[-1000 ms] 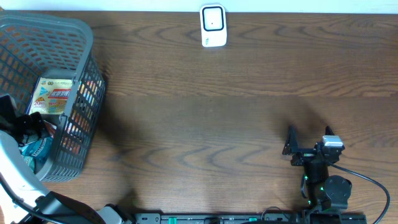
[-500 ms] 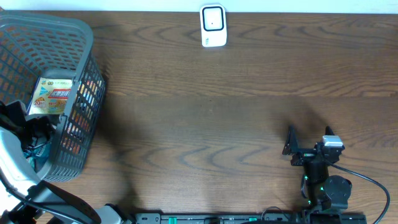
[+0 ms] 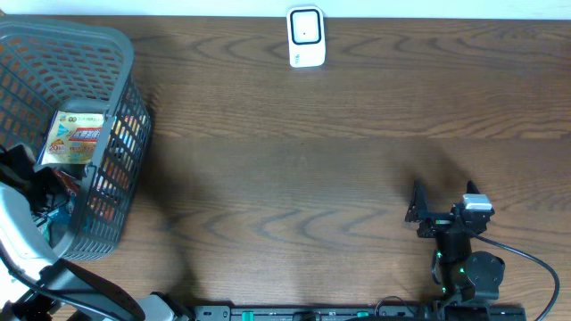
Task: Scan the item barcode
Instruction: 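Lower the left gripper and grasp the teal bottle's cap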
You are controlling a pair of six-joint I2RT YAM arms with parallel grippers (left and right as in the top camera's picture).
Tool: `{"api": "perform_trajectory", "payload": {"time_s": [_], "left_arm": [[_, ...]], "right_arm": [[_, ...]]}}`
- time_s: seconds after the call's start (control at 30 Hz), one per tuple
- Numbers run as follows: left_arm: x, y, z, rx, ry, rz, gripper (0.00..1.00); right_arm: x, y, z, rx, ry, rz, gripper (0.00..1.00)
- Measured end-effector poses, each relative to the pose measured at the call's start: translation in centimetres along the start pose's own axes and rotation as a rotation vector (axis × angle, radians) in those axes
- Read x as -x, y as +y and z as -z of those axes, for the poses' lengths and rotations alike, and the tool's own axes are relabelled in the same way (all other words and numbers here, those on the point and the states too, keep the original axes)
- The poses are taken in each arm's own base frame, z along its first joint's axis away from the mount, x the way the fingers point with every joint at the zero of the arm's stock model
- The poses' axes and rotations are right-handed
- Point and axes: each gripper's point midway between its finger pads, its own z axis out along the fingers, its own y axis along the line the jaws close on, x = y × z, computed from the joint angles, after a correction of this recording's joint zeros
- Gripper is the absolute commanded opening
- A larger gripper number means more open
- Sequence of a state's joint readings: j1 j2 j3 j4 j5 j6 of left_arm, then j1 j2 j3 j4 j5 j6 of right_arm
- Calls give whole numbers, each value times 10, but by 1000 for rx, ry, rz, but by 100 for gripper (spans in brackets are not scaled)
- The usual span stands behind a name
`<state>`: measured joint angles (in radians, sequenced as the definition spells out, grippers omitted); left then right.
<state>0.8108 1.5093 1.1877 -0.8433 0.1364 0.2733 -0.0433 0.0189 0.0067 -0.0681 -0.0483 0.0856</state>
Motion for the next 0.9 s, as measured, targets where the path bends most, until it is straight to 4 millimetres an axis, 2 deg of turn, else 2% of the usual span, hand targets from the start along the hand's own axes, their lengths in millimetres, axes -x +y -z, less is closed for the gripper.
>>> {"api": "perform_trajectory", "payload": {"time_s": [0.33,0.47,0.57,0.7,0.8,0.9], "left_arm": [[13,2,2,6,-46,143,32],[38,6,23,15,-141,200,32],[67,9,62,21,-292,242,32],[97,2,135,-16,-548,268,32],[106,-13,187,-103,-710,278,32],[106,-31,221,-206,-804,279,32]], "right_arm": [[0,0,0,0,0,0,99],[0,0,0,0,0,0,99],[0,0,0,0,0,0,99],[0,0,0,0,0,0,99],[0,0,0,0,0,0,99],[0,0,0,0,0,0,99]]}}
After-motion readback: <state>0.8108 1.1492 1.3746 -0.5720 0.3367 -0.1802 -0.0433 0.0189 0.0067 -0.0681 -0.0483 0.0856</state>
